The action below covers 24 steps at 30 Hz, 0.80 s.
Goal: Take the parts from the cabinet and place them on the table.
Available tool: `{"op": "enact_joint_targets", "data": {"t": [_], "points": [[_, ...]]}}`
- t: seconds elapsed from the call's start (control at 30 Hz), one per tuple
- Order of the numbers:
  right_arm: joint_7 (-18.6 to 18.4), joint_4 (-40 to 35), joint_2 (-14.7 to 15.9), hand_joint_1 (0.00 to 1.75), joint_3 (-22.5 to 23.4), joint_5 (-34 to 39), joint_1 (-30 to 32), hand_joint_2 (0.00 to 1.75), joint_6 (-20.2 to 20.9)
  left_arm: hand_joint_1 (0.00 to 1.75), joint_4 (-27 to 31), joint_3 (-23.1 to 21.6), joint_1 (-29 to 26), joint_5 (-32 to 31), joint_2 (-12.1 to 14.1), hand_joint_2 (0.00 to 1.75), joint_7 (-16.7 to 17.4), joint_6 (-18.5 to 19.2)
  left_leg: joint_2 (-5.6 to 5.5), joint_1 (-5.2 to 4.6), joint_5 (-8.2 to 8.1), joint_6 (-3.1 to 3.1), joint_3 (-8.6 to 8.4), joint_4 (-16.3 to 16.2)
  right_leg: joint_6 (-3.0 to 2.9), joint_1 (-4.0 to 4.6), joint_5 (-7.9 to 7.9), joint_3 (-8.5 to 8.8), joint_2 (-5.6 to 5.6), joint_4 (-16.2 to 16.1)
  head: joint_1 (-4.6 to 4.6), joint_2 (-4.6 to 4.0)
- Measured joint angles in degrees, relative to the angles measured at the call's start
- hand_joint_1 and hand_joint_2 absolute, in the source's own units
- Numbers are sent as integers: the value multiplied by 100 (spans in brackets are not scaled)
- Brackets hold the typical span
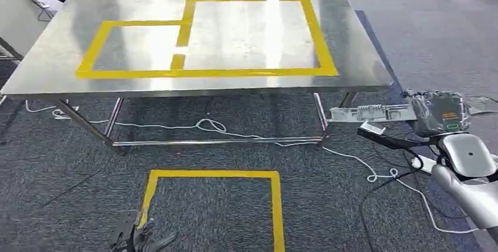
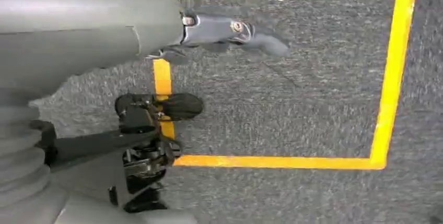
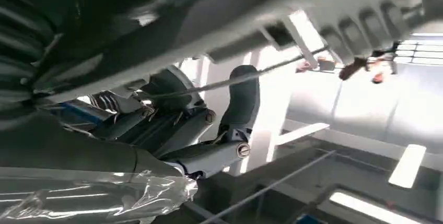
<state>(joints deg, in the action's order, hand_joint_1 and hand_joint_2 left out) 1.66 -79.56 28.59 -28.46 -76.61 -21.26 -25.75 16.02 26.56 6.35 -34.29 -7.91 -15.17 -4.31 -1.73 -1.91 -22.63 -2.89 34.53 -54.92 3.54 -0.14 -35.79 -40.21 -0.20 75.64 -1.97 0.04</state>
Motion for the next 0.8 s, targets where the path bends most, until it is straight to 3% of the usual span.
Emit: {"op": "enact_joint_targets", "data": {"t": [0.03,0.07,0.1,0.13,0.17,0.2,0.23,0.3,0.33,0.37,0.4,0.43,0.5,0.53,0.57,0.63,0.67,0.7,0.73,0.8], "points": [[0,0,-2,175,-9,0,10,175,2,0,0,0,-21,0,-5,175,0,0,-87,12,-30,16,-43,-2,16,-9,37,-96,1,26,-7,0],[0,0,-2,175,-11,0,16,175,2,0,0,0,-42,0,-4,175,0,0,-193,28,-68,38,-105,-2,45,-31,254,-77,12,-203,-4,0],[0,0,-2,175,-11,0,15,175,2,0,0,2,-47,0,-4,175,0,2,-287,48,-107,65,-163,-5,87,-70,588,27,45,-627,-4,0],[0,0,-2,175,-11,0,17,175,2,0,0,2,-46,0,-4,175,0,2,-378,68,-146,104,-209,-14,149,-132,1002,154,147,-1155,-4,0],[0,11,-4,175,-17,0,38,175,4,0,0,2,-47,0,4,175,0,2,-461,64,-185,144,-216,-29,230,-229,1388,222,355,-1579,-11,0],[-2,24,-4,175,-31,-4,41,175,4,0,0,0,-41,0,17,175,2,2,-538,76,-224,178,-212,-124,183,-257,1232,264,493,-1780,-22,0],[0,35,-11,175,-55,-4,34,175,15,0,0,0,-40,0,24,175,2,2,-593,85,-234,189,-127,-111,29,-212,1193,317,454,-1716,-17,0],[-2,28,-15,175,-55,0,5,175,15,0,0,0,-55,7,28,175,7,-2,-653,94,-293,257,-130,-92,-64,-187,1203,291,299,-1704,-9,0],[-2,24,-22,175,-55,2,-16,175,15,0,2,0,-47,9,43,175,7,-24,-659,105,-321,287,-165,-85,-89,-242,1207,334,255,-1721,-33,0],[-4,17,-17,175,-52,5,-6,175,17,0,2,0,-37,9,28,175,7,-28,-317,59,-335,374,-102,-185,-119,-214,1188,407,252,-1738,19,0],[-4,22,-17,175,-55,4,14,175,20,0,2,-2,-4,9,26,175,7,-28,-46,78,-458,469,70,-504,-143,-203,1163,461,182,-1743,74,0],[-7,31,-17,175,-59,-4,36,175,22,0,2,-2,10,9,26,175,7,-26,109,108,-624,532,353,-992,-165,-181,1113,514,117,-1744,74,0],[-11,55,-17,175,-72,-20,73,175,28,0,0,-2,1,15,20,175,7,-26,183,150,-877,565,857,-1764,-190,-168,1019,610,-9,-1744,81,0],[-18,57,-17,175,-79,-26,87,175,33,0,0,-2,-10,15,15,175,9,-26,183,155,-810,543,998,-1855,-192,-163,970,669,-68,-1744,81,0],[-26,61,-17,175,-81,-31,92,175,37,0,0,-2,-16,15,15,175,11,-26,183,151,-592,496,998,-1710,-193,-157,928,731,-122,-1745,81,0],[-42,61,-17,175,-81,-37,91,175,31,0,0,-2,-18,17,17,175,11,-31,185,101,123,348,742,-850,-183,-143,850,854,-160,-1756,76,0],[-57,61,-20,175,-81,-39,104,175,24,0,0,-2,-29,20,33,175,11,-41,206,25,496,226,588,-336,-170,-153,816,897,-183,-1775,79,0],[-74,63,-22,175,-81,-37,120,175,9,0,0,-2,-36,31,46,175,15,-48,214,-3,428,172,517,-164,-135,-128,782,928,-191,-1777,72,0],[-90,61,-24,175,-81,-39,138,175,-29,0,0,-2,-43,37,46,175,20,-50,204,2,335,175,406,-42,-115,-122,771,907,-190,-1793,81,0],[-122,16,-35,175,-53,-35,201,175,-96,0,0,-2,-53,72,44,175,20,-57,187,-11,311,168,418,-50,-49,-128,749,943,-199,-1853,90,0]]}}
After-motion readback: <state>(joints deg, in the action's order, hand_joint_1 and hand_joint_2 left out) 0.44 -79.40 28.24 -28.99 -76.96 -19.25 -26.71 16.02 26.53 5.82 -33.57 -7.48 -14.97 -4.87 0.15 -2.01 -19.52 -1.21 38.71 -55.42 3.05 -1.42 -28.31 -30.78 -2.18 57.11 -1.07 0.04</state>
